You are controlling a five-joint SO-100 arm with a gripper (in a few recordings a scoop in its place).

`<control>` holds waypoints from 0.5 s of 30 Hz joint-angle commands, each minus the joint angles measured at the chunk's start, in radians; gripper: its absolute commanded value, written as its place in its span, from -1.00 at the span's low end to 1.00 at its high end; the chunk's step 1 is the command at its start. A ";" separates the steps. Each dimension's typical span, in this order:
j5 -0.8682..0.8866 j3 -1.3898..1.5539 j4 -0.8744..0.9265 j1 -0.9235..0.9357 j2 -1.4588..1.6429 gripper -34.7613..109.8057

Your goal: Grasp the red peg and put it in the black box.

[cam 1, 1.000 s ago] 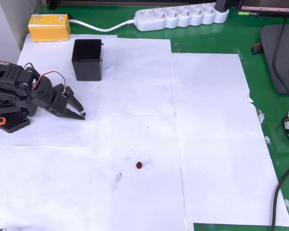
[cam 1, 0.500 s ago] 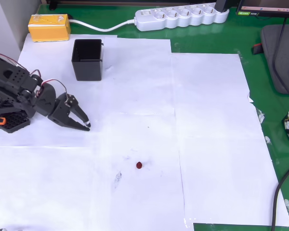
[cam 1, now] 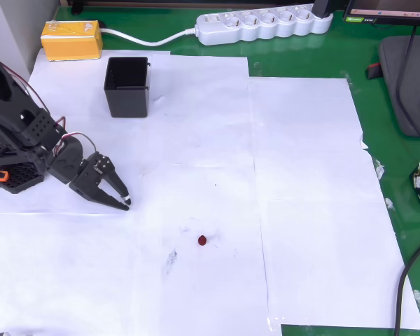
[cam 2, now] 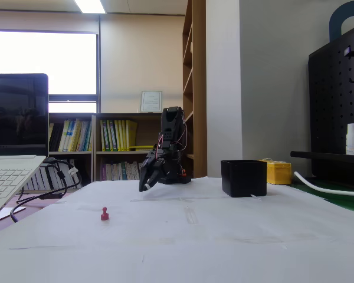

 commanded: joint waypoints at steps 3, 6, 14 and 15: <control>0.002 -0.071 -0.374 0.025 0.282 -0.52; -0.017 -0.044 -0.485 0.038 0.394 -0.52; -0.021 0.018 -0.712 0.077 0.623 -0.51; -0.021 0.026 -0.739 0.075 0.647 -0.51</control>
